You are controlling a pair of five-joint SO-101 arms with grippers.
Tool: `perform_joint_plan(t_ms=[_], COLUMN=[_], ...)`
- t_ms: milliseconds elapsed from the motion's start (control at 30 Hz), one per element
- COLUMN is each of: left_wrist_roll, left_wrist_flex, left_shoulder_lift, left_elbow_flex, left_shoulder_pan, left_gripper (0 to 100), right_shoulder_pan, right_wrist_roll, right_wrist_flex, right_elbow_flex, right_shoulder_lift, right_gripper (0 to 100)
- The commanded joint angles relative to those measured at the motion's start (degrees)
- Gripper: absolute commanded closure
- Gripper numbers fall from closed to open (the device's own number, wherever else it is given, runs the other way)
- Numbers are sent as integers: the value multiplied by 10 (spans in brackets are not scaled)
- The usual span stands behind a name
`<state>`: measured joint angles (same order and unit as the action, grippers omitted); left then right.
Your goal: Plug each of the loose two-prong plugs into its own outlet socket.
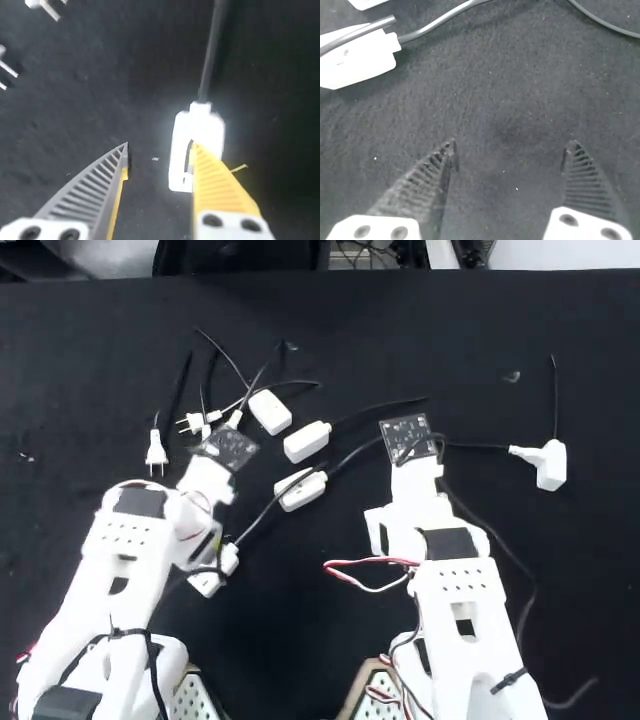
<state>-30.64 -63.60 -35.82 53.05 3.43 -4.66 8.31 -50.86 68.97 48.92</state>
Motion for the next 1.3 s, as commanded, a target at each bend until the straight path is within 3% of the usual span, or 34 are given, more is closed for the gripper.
perform_joint_plan(t_ms=[0,100,233,433,567,733,867,1000,1100,1267], left_wrist_roll=[19,28,110,110,113,133,244,406,527,708], left_wrist_flex=[-2,47,135,295,248,143,137,125,111,-25], left_shoulder_lift=[1,2,15,126,221,264,263,263,263,263], left_elbow_flex=[-60,-84,-40,21,-58,-145,-166,-184,-192,-272], left_shoulder_pan=[15,18,90,120,107,100,51,-36,-65,-47], left_gripper=[805,805,802,804,817,974,969,969,968,966], right_shoulder_pan=[-3,-3,-2,-2,-2,-2,-2,-2,-2,-2], right_wrist_roll=[-4,-4,-5,-6,-6,-4,-4,-4,-4,-4], right_wrist_flex=[5,5,5,5,5,5,5,8,8,8], right_elbow_flex=[-3,-3,-3,-2,-2,-2,2,7,6,6], right_shoulder_lift=[14,16,17,14,14,14,15,17,17,17], right_gripper=[684,684,684,684,684,684,684,684,684,684])
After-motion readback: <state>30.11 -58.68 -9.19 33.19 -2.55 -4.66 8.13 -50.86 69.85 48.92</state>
